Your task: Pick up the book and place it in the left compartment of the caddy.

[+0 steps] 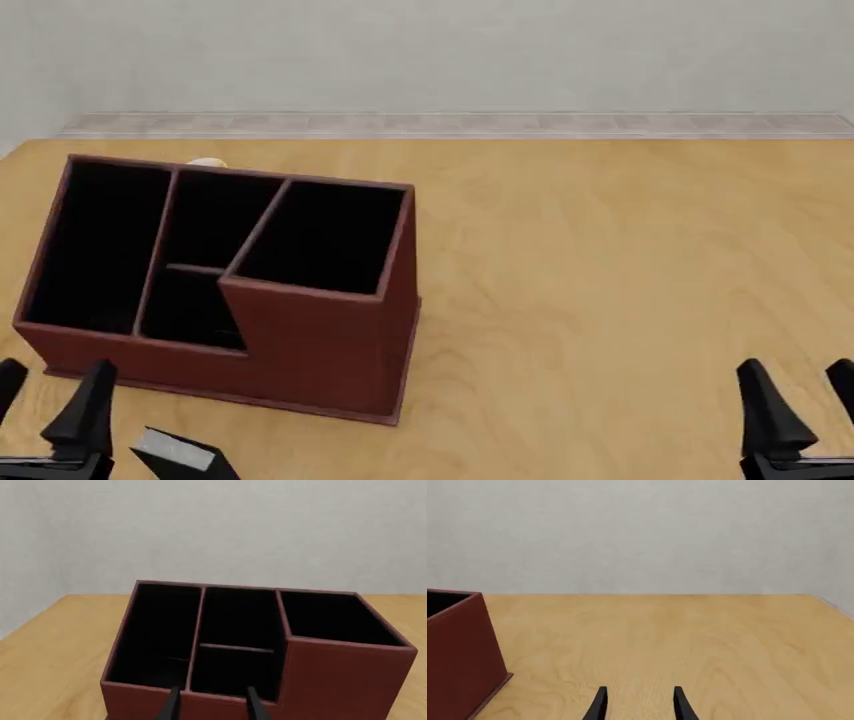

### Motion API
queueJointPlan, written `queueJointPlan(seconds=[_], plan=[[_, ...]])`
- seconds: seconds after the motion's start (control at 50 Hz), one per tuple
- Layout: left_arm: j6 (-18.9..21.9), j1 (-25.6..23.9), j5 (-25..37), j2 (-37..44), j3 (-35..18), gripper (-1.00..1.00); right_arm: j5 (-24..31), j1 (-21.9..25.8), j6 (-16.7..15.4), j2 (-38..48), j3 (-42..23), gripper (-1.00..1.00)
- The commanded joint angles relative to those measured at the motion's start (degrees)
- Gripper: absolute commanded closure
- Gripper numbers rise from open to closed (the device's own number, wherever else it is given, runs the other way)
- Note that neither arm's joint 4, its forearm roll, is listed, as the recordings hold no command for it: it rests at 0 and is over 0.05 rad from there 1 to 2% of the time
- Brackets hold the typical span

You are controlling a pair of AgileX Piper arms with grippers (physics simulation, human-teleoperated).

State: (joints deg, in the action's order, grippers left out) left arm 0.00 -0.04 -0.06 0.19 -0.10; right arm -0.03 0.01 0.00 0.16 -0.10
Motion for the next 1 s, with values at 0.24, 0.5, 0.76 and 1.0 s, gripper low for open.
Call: queueJointPlan(seconds=[0.24, 0.5, 0.76, 1.0], plan=[[0.0, 0.0, -0.1, 0.2, 0.0, -1.0, -0.5, 0.0, 0.0, 0.5, 0.0, -1.0], [-8.5, -0.3, -1.1, 7.6, -0.3, -1.0, -0.5, 0.0, 0.0, 0.5, 0.0, -1.0], [-20.4, -1.0, 27.9, 6.1, -20.8, -1.0, -0.5, 0.0, 0.0, 0.5, 0.0, -1.0], [-39.6, -6.5, 45.4, 12.3, -34.8, -1.0, -0.5, 0.0, 0.0, 0.5, 0.0, -1.0]])
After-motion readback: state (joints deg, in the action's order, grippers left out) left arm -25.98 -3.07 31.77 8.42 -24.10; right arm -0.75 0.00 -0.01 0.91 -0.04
